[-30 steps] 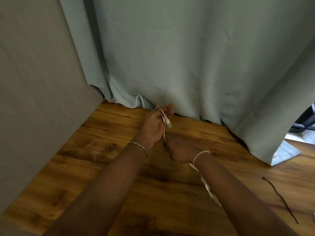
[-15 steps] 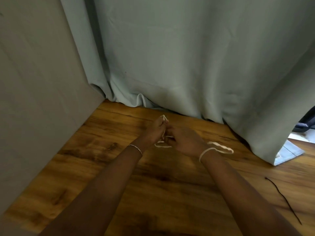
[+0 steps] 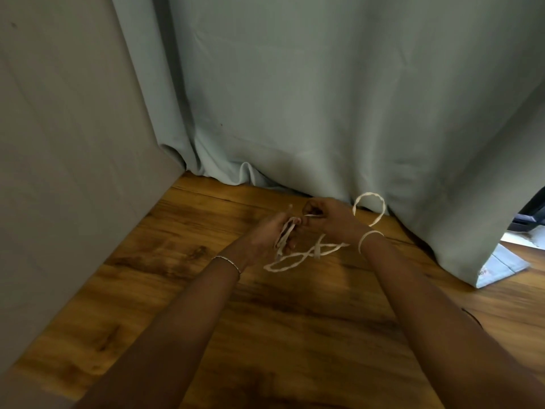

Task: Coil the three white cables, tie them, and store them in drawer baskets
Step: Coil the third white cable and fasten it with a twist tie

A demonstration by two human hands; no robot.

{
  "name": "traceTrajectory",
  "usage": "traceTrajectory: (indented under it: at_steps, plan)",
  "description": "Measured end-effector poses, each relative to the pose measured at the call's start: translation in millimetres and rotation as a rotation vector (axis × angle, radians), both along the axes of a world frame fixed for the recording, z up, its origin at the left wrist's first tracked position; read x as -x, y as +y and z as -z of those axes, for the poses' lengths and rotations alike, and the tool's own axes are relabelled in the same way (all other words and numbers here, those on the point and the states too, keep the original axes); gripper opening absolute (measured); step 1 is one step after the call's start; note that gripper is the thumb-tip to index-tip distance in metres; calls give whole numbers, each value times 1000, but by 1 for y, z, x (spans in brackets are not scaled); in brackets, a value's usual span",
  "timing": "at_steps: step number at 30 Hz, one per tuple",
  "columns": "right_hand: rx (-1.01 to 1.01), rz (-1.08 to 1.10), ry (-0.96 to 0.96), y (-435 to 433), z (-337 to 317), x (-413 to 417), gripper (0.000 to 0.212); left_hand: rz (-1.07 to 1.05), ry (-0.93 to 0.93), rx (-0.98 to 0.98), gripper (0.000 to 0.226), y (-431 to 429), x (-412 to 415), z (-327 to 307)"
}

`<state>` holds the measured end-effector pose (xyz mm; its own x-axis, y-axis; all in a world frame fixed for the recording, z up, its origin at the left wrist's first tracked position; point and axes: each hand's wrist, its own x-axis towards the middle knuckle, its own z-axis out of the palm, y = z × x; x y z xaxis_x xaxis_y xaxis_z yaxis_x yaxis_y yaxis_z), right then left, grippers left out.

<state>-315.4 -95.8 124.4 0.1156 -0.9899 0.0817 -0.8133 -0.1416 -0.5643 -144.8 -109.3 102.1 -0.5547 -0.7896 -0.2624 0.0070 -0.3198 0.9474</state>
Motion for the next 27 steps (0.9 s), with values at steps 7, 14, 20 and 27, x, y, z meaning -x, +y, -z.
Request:
traceTrajectory:
  at_steps: [7, 14, 20, 27]
  plan:
    - [-45, 110, -367, 3, 6, -4, 14, 125, 51, 66, 47, -2, 5, 2]
    - [-137, 172, -177, 23, 48, -11, 26, 16, 536, -236, 43, -8, 5, -14]
    - [-188, 47, 143, 38, 61, -44, 39, -216, 830, -428, 39, -11, 11, -21]
    - [-24, -168, 388, 36, 59, -65, 25, -501, 640, -302, 31, -15, 3, -21]
